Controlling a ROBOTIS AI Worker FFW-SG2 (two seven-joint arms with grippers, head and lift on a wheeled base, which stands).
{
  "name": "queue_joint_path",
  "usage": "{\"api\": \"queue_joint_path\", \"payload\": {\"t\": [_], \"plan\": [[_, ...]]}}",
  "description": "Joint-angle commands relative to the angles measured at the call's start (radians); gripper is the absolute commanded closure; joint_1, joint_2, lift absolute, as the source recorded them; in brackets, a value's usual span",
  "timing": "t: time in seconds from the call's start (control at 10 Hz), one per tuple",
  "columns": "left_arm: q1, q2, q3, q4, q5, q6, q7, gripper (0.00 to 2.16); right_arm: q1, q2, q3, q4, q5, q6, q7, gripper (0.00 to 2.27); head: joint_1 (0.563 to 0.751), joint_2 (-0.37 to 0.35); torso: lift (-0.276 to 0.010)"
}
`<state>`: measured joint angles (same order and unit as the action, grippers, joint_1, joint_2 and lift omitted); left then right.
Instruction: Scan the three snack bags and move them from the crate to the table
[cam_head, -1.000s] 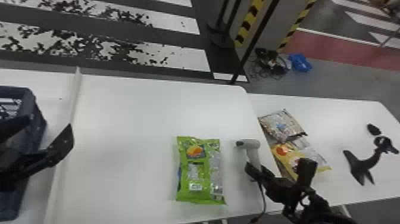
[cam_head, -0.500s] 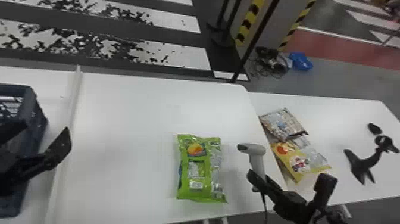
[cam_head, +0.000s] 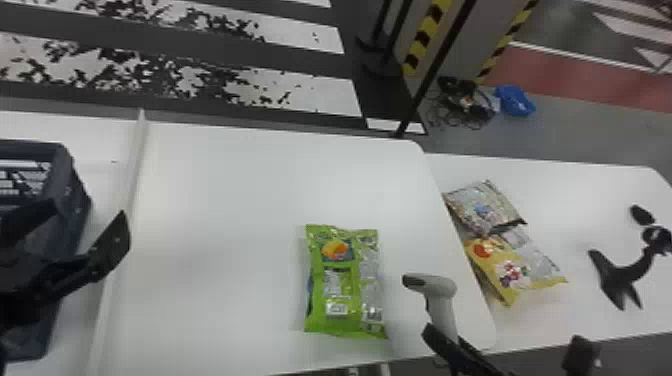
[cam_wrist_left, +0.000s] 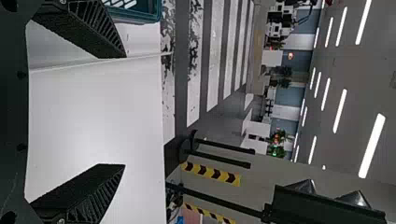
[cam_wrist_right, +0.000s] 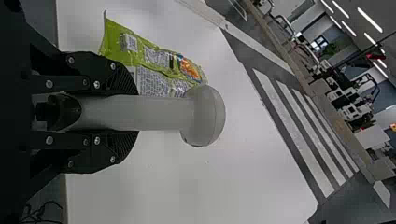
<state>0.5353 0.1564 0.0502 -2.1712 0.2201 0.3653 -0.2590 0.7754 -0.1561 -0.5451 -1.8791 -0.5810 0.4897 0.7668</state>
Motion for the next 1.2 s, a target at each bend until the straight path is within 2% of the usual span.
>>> {"api": "queue_joint_path", "payload": {"t": [0.0,0.3,0.5,0.8,1.1], "plan": [[-0.005,0.000,-0.004,0.007,-0.001,0.002,0.000,0.03,0.031,0.013,-0.006,-0.032,-0.013,0.050,0.028,2.13,0.695,-0.286,-0.062],[-0.008,0.000,-0.004,0.011,-0.001,0.002,0.000,0.03,0.076,0.026,-0.007,-0.060,-0.034,0.111,0.114,2.13,0.695,-0.249,-0.062],[-0.008,0.000,-0.004,0.013,-0.001,-0.001,0.000,0.03,0.099,0.027,0.010,-0.063,-0.025,0.105,0.120,2.13,0.695,-0.234,-0.062],[-0.006,-0.002,-0.004,0.013,-0.001,-0.004,-0.002,0.03,0.099,0.027,0.068,-0.048,0.021,0.053,0.103,2.13,0.695,-0.213,-0.062],[0.015,-0.002,0.002,0.007,-0.001,-0.041,-0.002,0.03,0.068,0.027,0.148,-0.009,0.092,-0.009,0.034,2.14,0.695,-0.179,-0.062]]}}
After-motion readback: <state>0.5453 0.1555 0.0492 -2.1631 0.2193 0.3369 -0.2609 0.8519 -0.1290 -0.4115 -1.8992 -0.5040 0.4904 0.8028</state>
